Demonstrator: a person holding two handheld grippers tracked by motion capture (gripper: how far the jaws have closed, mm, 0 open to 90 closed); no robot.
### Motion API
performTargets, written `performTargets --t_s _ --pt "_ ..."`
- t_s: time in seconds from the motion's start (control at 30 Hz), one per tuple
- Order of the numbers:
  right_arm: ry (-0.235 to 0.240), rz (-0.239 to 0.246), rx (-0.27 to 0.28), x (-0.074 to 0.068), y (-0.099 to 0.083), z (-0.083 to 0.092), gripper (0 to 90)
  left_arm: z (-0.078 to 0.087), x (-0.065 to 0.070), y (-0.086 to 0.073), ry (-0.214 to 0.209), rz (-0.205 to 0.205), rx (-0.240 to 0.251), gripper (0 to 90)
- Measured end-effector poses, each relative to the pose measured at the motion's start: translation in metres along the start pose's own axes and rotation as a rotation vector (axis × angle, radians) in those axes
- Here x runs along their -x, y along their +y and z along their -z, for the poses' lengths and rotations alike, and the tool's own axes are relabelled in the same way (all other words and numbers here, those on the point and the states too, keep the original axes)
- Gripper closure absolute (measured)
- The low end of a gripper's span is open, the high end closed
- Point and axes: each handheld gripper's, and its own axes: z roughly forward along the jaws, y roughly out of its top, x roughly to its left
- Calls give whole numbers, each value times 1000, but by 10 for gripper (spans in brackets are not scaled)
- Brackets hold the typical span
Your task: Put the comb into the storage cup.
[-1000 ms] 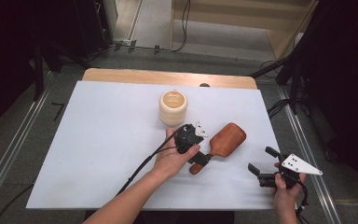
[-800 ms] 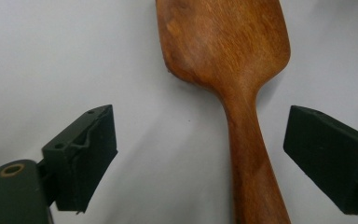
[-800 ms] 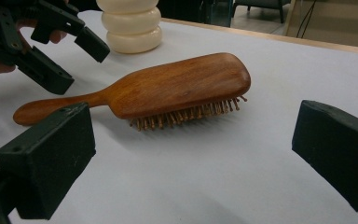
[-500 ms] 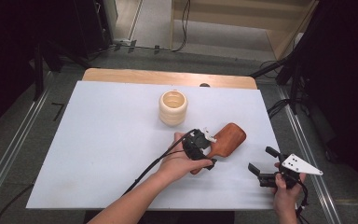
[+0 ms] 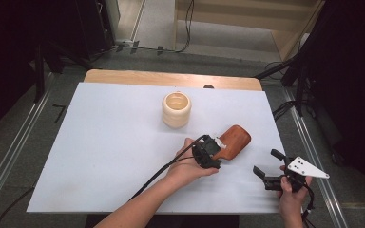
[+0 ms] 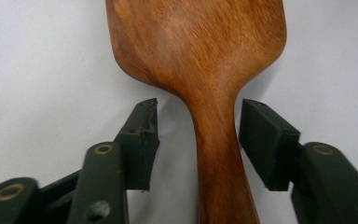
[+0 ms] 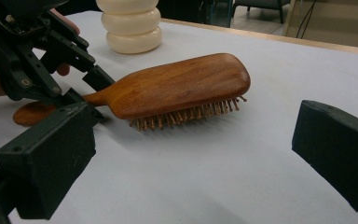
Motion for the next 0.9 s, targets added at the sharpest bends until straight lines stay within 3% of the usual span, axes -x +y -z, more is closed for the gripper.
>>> performTargets --t_s 0.5,0.73,0.9 --pt "-4 3 -4 -1 0 -1 0 -3 5 2 21 32 24 689" --pt "-3 4 -5 -1 0 -1 0 -3 4 0 20 43 43 716" --pt "-4 2 -2 -1 0 -1 0 -2 2 -3 7 25 63 720"
